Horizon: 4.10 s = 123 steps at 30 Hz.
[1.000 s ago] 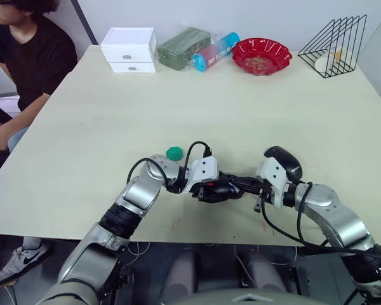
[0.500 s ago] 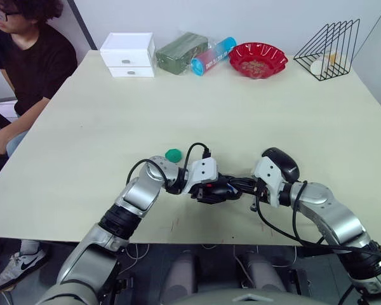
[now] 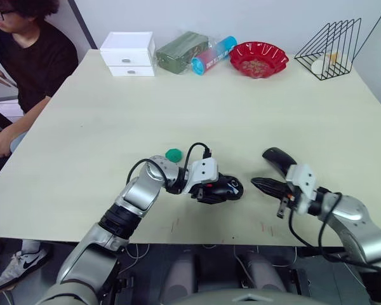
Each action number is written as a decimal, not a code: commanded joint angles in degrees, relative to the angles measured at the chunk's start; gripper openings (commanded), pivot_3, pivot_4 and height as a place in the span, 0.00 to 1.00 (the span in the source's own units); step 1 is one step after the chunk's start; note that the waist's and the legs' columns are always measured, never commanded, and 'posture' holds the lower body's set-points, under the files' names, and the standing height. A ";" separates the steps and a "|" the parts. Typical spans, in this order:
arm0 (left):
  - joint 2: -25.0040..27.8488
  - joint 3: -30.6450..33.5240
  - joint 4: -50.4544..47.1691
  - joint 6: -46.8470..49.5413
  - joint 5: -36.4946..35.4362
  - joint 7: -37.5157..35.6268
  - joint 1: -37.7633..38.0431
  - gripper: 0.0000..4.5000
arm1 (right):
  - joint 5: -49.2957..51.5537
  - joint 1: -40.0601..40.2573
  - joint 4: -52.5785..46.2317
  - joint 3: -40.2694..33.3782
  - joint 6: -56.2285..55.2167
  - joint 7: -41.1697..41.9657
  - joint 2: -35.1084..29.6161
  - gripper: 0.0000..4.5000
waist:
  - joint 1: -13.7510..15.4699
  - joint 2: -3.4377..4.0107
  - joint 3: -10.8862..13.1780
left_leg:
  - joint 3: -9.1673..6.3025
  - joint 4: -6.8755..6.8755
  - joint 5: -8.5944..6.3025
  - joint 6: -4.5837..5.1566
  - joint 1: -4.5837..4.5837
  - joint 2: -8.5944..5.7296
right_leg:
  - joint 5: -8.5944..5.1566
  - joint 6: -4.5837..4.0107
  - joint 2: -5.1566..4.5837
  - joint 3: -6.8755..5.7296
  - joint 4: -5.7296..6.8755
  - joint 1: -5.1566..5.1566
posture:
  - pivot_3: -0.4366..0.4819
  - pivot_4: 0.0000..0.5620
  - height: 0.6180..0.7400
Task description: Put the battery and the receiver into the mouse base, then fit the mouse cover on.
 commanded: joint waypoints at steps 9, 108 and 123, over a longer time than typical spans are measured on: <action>1.77 -1.24 0.25 0.68 1.23 -0.73 0.84 0.65 | 7.46 14.35 -3.00 -15.71 -10.04 8.97 -4.09 0.98 | -0.25 0.01 0.01 | 0.01 0.00 0.00 0.00 0.05 0.00 | 0.00 0.00 0.01 0.03 0.02 0.01 | 0.48 0.27 1.00; 21.87 38.97 -18.45 -0.97 -36.25 -11.13 26.10 0.99 | -2.26 -7.57 10.74 -11.71 12.36 -10.36 -3.59 1.00 | -0.40 0.15 0.70 | 0.20 -0.03 0.00 -0.01 0.00 0.07 | 0.00 -0.01 -0.05 0.14 0.05 -0.13 | 0.48 0.27 1.00; 21.53 38.17 -18.14 -1.88 -36.59 -11.97 25.76 0.99 | -1.49 -5.82 6.45 -10.54 17.94 -14.51 0.22 1.00 | -0.47 0.16 0.71 | 0.19 -0.04 -0.01 -0.01 0.00 0.08 | 0.00 -0.01 -0.04 0.13 0.05 -0.13 | 0.48 0.27 1.00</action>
